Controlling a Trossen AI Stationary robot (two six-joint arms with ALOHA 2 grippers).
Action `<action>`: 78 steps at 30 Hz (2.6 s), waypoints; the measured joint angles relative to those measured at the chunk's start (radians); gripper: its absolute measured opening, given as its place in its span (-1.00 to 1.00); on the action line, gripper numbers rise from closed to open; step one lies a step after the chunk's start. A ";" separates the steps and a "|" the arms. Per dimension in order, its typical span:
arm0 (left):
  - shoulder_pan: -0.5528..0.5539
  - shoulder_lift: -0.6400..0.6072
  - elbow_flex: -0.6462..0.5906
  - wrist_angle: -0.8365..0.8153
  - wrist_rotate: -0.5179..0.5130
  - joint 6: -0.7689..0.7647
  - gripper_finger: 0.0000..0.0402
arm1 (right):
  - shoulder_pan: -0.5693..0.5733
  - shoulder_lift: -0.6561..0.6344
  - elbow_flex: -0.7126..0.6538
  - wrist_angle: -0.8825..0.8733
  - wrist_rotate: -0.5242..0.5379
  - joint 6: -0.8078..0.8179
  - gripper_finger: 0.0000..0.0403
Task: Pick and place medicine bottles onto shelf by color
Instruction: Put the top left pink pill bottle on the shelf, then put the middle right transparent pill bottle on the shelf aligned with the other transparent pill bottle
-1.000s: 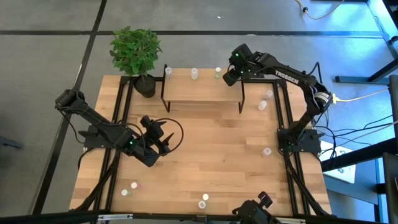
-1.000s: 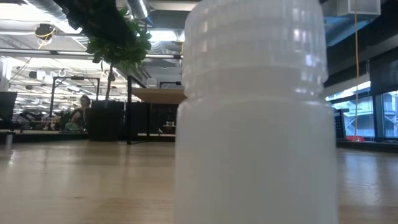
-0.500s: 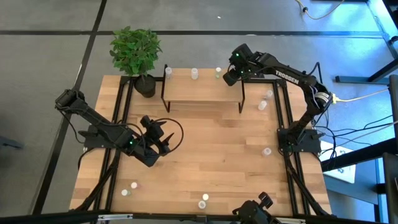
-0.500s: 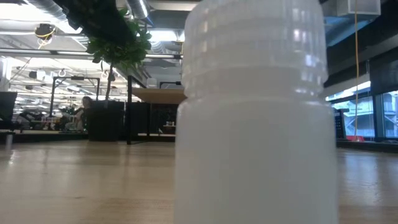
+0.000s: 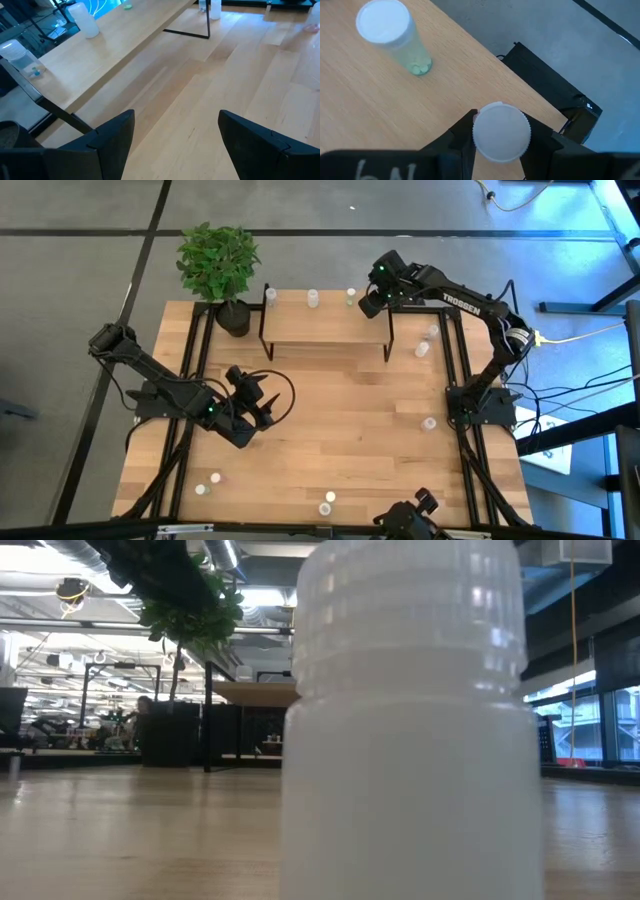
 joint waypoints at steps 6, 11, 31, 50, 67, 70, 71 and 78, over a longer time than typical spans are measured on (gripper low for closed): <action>0.000 0.000 0.000 0.000 0.000 0.000 0.41 | 0.001 0.007 -0.008 -0.014 -0.009 -0.003 -0.19; 0.000 0.000 0.000 0.000 0.000 0.000 0.41 | 0.000 0.006 -0.006 -0.005 -0.004 -0.003 -0.02; 0.000 0.000 0.000 0.000 0.000 0.000 0.41 | 0.000 0.003 -0.002 0.007 0.019 -0.006 0.18; 0.000 0.000 0.000 0.000 0.018 0.000 0.41 | 0.000 0.001 0.133 -0.035 0.063 -0.007 0.17; -0.002 0.000 0.000 0.000 0.029 0.000 0.41 | 0.175 -0.017 0.432 -0.343 0.063 -0.154 0.17; -0.003 0.000 0.000 -0.002 0.069 0.003 0.41 | 0.231 -0.039 0.432 -0.357 0.063 -0.188 0.17; -0.003 0.000 0.000 -0.004 0.087 0.003 0.41 | 0.249 -0.047 0.432 -0.368 0.063 -0.198 0.17; -0.003 0.000 0.000 -0.009 0.239 0.003 0.41 | 0.392 -0.094 0.432 -0.411 0.064 -0.231 0.17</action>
